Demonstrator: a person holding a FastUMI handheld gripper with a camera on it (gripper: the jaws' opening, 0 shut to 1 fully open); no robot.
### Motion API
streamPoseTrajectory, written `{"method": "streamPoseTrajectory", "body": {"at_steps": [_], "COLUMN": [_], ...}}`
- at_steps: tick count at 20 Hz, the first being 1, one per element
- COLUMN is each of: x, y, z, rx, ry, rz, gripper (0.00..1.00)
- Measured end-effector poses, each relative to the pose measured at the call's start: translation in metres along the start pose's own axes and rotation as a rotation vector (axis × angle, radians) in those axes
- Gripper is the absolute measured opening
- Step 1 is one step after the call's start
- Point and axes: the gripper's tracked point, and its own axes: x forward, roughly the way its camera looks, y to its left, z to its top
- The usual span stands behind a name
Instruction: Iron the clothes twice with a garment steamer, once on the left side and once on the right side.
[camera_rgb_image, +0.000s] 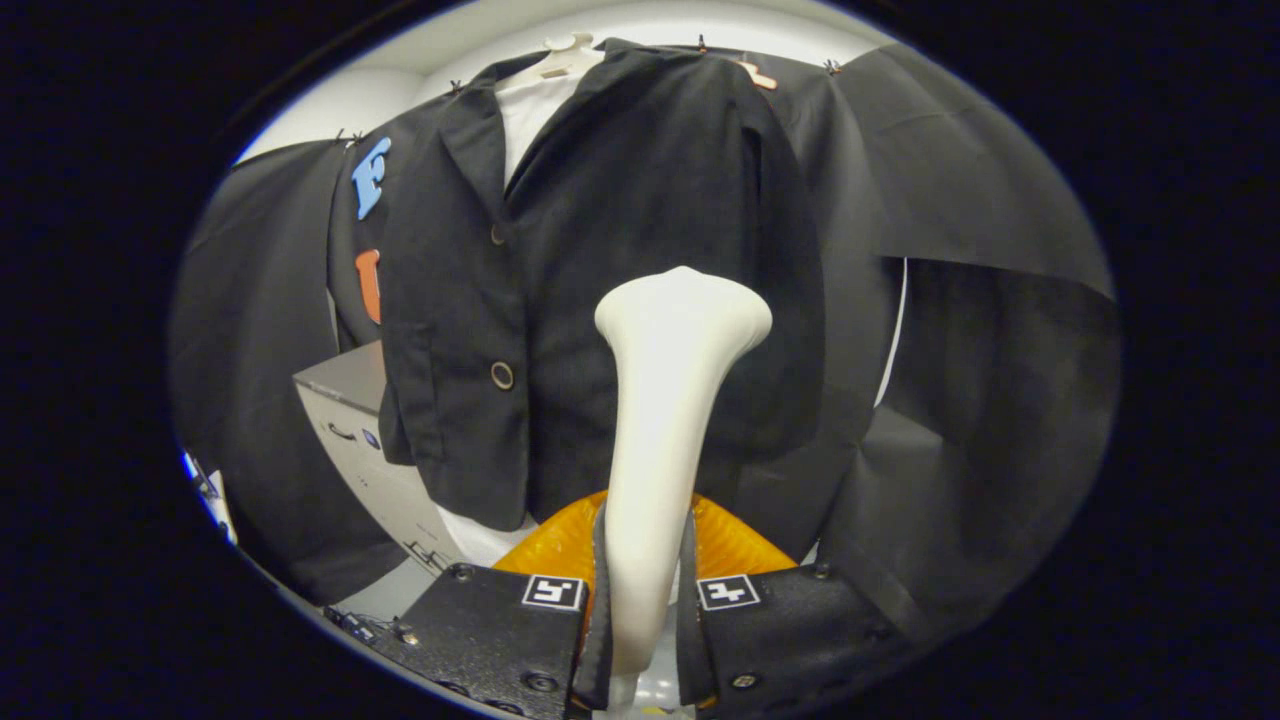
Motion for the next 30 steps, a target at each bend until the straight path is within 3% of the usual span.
{"method": "streamPoseTrajectory", "body": {"at_steps": [20, 25, 30], "x": [0.010, -0.009, -0.051], "y": [0.037, 0.051, 0.080], "z": [-0.164, -0.190, -0.189], "rx": [0.037, 0.063, 0.062], "ry": [0.262, 0.305, 0.276], "rz": [0.001, -0.036, -0.057], "gripper": [0.28, 0.28, 0.28]}}
